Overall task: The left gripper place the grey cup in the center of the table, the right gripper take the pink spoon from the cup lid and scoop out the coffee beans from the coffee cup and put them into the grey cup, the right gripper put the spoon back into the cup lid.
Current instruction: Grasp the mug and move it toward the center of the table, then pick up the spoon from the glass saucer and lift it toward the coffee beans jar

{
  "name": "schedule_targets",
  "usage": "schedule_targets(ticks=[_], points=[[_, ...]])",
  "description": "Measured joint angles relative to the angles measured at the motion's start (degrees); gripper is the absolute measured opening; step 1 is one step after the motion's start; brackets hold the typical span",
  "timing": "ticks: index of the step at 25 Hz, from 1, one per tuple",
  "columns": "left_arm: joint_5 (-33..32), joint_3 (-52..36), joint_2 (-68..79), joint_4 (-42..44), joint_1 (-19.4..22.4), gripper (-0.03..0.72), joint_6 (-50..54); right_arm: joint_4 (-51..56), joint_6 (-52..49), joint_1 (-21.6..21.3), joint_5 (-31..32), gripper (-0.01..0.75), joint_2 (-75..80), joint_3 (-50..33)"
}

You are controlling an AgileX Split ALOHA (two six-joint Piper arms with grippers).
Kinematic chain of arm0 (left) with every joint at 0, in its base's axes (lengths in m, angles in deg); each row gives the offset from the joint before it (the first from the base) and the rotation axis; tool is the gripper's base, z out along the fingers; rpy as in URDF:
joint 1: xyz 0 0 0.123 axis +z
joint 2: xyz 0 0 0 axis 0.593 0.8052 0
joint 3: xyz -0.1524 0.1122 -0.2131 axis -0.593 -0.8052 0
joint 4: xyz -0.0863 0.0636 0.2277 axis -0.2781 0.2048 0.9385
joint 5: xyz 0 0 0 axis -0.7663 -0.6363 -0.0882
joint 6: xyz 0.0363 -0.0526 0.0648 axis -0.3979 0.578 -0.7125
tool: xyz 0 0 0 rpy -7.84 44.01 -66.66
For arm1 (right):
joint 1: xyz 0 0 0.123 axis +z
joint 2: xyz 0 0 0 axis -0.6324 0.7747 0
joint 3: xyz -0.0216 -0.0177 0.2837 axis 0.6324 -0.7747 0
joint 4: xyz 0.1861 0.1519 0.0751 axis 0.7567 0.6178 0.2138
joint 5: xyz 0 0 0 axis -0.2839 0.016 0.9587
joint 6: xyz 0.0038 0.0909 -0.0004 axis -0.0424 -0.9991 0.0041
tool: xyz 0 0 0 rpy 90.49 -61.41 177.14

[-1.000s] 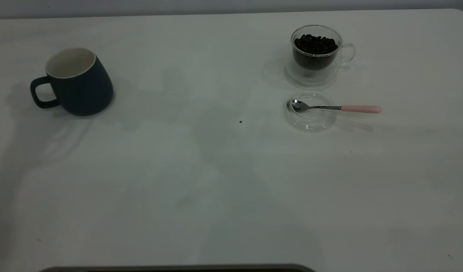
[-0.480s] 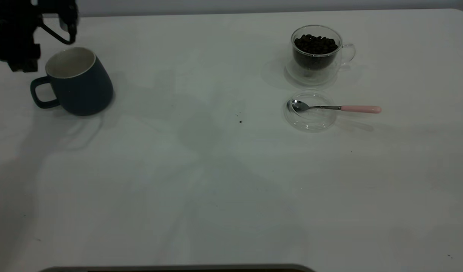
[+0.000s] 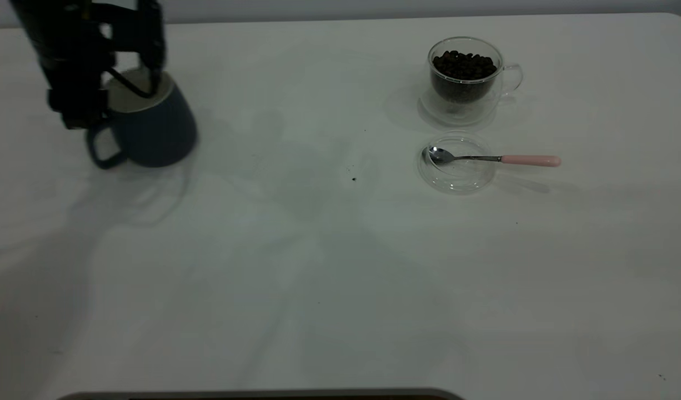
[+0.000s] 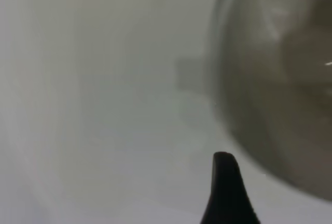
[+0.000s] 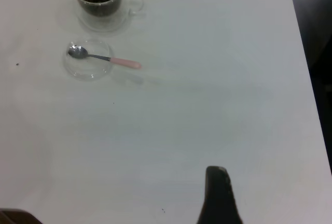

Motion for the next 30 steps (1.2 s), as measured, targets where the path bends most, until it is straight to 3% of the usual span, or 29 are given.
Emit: schedule_targets(ticks=[13,21,25,30], points=[[8.06,0.00,0.02,-0.10,-13.05,0.565,4.28,0.00,0.00,0.00,0.00,0.575,0.00,0.00],[10.70,0.22,0.02,-0.10,-15.82,0.565,9.30,0.00,0.00,0.00,0.00,0.575,0.00,0.00],[3.49,2.47,-0.08,-0.10,-15.82,0.565,18.34,0.00,0.00,0.00,0.00,0.575,0.00,0.00],[-11.32,6.61,-2.54,-0.78,-15.02,0.565,30.77,0.00,0.00,0.00,0.00,0.575,0.00,0.00]])
